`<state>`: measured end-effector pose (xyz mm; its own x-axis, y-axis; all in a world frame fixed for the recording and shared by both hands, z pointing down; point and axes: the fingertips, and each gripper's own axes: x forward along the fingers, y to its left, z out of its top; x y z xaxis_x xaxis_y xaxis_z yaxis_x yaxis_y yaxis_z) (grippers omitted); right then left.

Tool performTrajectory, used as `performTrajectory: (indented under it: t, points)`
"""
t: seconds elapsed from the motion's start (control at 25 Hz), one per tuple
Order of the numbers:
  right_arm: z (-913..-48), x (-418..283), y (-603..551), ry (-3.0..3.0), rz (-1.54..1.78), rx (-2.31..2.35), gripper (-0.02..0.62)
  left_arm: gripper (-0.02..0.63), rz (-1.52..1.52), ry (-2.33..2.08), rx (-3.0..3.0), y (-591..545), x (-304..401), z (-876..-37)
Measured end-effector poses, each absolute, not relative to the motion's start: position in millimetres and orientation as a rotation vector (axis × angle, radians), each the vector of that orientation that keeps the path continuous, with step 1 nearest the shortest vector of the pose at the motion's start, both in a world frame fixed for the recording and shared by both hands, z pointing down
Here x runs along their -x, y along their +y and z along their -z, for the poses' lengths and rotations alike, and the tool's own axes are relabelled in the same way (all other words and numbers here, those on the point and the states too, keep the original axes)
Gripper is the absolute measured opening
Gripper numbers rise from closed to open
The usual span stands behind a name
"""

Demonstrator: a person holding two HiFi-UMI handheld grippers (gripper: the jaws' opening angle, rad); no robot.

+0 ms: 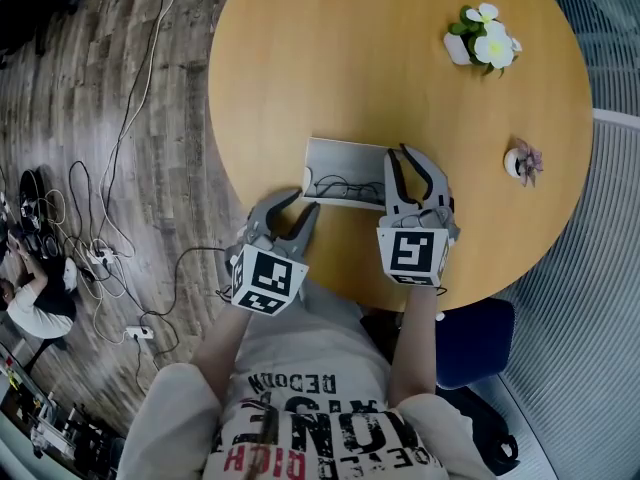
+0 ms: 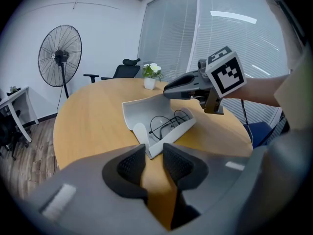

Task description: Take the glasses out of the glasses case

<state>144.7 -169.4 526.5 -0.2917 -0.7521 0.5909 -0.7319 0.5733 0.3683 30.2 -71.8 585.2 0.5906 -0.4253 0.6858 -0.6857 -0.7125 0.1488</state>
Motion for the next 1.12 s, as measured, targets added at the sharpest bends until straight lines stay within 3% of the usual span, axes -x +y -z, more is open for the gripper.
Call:
performTrajectory:
  t: [0.2,0.68,1.12]
  points:
    - [-514.5,-143.8,-164.2,-2.122,-0.045,-1.252,0.063,0.117,-0.861,-0.897,-2.406,-72.2,-27.0,-582.6]
    - [-431.7,-159.8,-134.5,-2.413,-0.444,-1.657,0.025,0.014,-0.587,-1.109,-2.496,-98.6,-3.1,-500.0]
    - [-386.3,-167.7,-68.2,-2.401,-0.467,-1.787,0.021,0.011,-0.358,-1.173,-2.544,-90.7,7.6,-432.4]
